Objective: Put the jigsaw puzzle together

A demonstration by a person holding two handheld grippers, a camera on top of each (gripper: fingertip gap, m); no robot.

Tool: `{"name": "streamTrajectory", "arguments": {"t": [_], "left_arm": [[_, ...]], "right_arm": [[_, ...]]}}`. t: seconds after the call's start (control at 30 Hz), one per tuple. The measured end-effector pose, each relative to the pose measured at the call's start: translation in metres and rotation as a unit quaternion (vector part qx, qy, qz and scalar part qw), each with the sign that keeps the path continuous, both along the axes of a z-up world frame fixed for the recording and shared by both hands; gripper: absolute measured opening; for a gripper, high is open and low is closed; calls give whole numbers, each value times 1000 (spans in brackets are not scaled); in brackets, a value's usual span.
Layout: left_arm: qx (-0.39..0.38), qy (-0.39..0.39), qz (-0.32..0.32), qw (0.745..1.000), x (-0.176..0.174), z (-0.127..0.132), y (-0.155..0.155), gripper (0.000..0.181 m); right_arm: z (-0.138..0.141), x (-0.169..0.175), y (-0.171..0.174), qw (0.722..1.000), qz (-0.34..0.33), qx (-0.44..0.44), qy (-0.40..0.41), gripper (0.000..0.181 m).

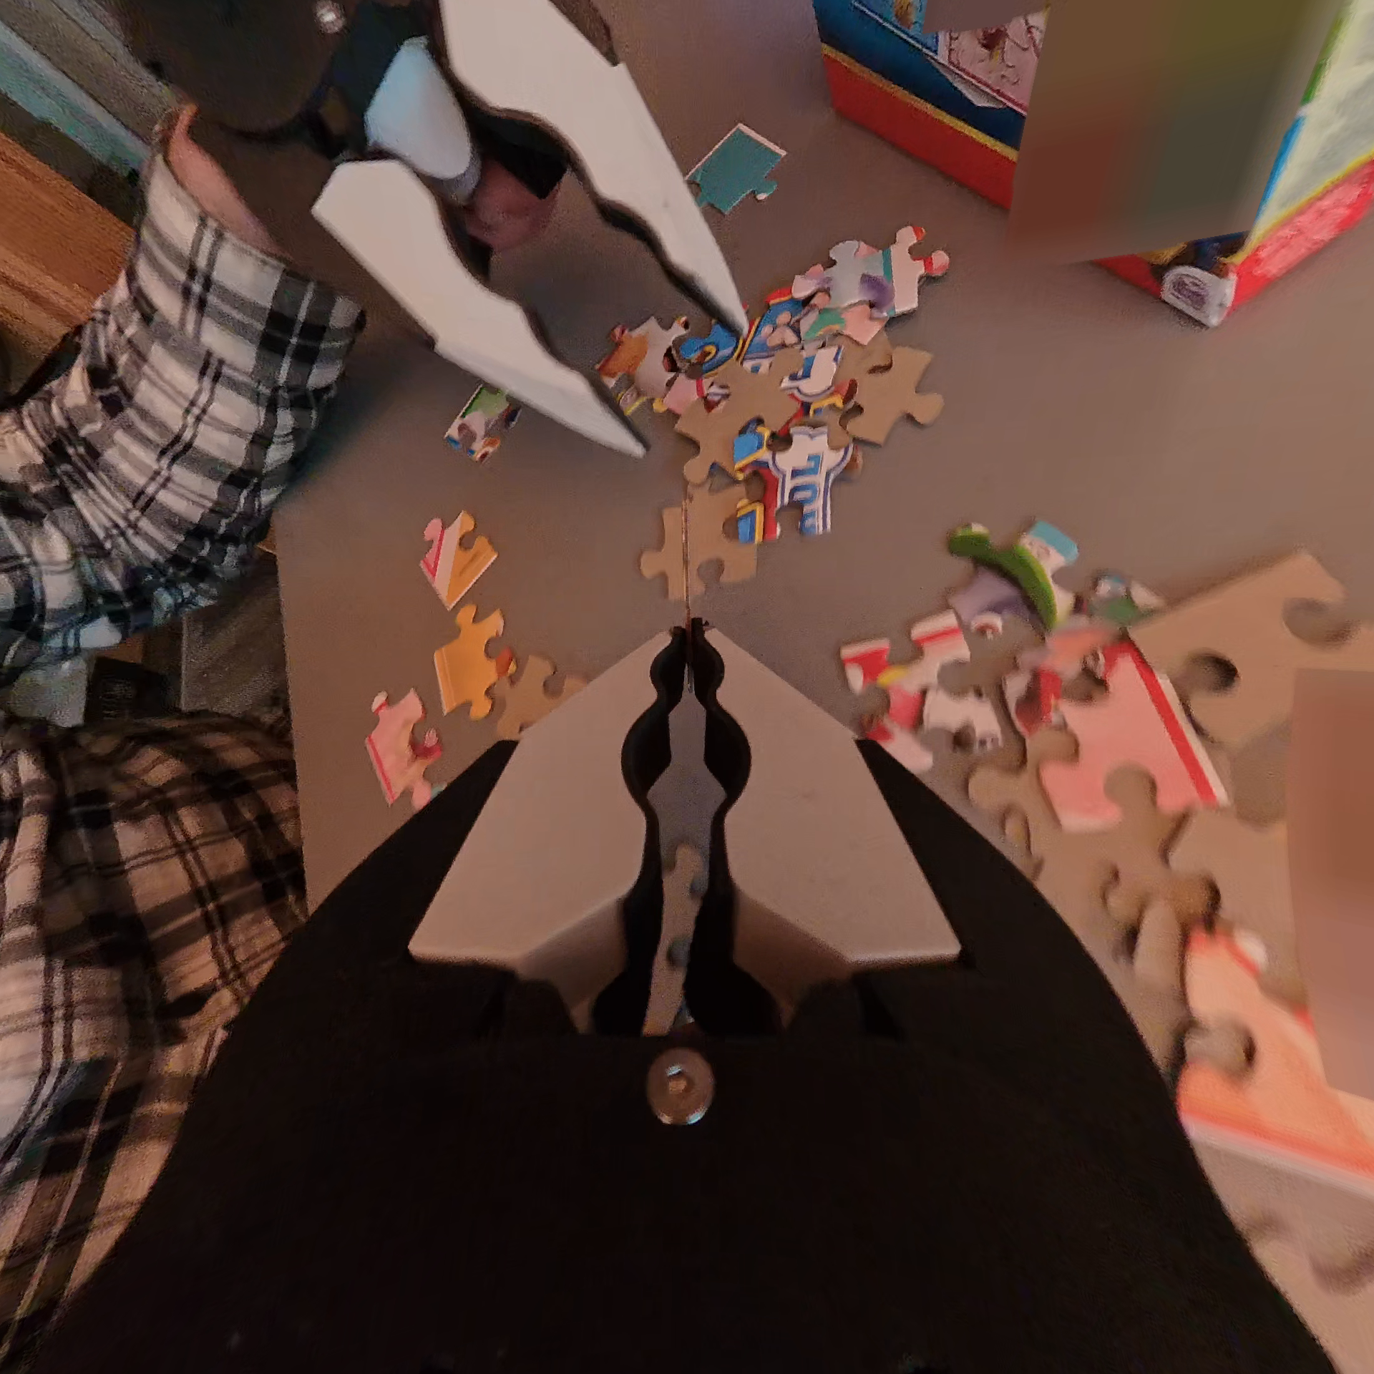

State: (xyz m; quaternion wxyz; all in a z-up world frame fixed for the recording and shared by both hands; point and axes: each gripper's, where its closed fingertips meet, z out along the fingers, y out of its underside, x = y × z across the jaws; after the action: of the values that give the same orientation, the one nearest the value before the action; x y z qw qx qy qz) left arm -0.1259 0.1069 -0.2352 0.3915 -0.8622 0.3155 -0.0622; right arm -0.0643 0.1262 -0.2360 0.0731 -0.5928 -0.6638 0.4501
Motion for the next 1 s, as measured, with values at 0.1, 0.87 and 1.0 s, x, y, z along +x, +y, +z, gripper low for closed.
{"name": "streamTrajectory", "arguments": {"t": [0.1, 0.87, 1.0], "left_arm": [[1, 1, -3, 1000, 0, 0, 0, 39], [-2, 11, -2, 1000, -1, -7, -1, 38], [1, 11, -2, 1000, -2, -5, -1, 39]], "right_arm": [[-11, -24, 6, 1000, -10, 16, -20, 19], [-37, -6, 44, 980, 34, 190, -46, 0], [-24, -15, 30, 984, 47, 169, -23, 0]]}}
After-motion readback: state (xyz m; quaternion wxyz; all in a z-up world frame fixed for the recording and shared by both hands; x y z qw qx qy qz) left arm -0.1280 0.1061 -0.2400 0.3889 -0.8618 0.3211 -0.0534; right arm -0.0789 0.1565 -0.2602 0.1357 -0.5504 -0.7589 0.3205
